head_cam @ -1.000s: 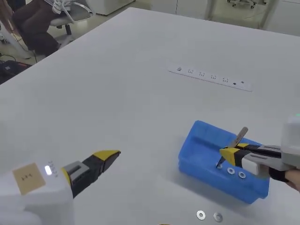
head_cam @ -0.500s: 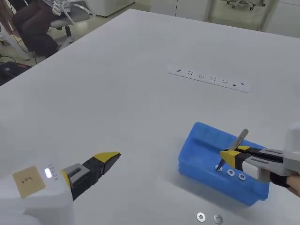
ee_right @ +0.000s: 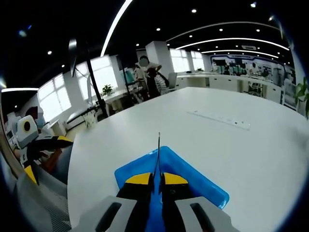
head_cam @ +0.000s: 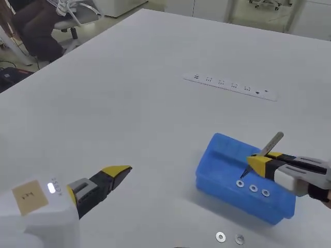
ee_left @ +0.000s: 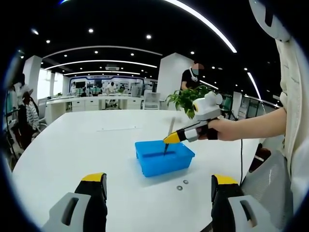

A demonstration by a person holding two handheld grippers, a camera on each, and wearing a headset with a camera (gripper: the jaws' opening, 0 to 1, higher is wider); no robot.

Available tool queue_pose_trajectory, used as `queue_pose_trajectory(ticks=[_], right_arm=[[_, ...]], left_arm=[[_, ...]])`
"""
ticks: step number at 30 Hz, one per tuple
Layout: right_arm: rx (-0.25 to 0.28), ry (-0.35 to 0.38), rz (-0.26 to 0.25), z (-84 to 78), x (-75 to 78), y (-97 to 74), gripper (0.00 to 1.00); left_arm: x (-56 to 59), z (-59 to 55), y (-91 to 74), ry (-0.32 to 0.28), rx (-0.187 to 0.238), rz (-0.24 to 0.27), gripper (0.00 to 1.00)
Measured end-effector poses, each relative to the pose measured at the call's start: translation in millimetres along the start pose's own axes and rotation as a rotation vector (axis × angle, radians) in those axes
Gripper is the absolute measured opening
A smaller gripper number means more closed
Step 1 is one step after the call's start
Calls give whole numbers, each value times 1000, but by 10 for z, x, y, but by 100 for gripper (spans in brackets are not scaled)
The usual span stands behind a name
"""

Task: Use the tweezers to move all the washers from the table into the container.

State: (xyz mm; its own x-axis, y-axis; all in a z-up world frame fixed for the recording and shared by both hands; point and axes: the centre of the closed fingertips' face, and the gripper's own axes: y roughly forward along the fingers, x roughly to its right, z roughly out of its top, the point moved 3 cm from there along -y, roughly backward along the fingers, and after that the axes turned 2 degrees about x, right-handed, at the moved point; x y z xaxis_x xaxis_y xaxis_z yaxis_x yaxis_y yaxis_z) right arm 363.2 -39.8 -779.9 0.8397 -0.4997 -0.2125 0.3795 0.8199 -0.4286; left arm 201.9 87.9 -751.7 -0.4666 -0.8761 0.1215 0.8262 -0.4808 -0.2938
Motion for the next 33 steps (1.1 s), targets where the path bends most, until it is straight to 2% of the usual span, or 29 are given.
queue_pose_trajectory(ticks=[10, 19, 24, 28, 33], right_arm=[[24, 3, 24, 30, -173, -130, 4], [14, 13, 42, -89, -319, -231, 4], [29, 24, 23, -107, -328, -301, 4], [40, 46, 26, -96, -344, -349, 4], [34, 39, 30, -104, -399, -386, 4]], left_arm=[[3, -7, 2, 0, -3, -2, 91], [6, -9, 2, 3, -3, -3, 91], [7, -7, 4, 3, -3, -4, 91], [12, -10, 7, 4, -5, -7, 91], [7, -14, 5, 7, -6, -5, 90]])
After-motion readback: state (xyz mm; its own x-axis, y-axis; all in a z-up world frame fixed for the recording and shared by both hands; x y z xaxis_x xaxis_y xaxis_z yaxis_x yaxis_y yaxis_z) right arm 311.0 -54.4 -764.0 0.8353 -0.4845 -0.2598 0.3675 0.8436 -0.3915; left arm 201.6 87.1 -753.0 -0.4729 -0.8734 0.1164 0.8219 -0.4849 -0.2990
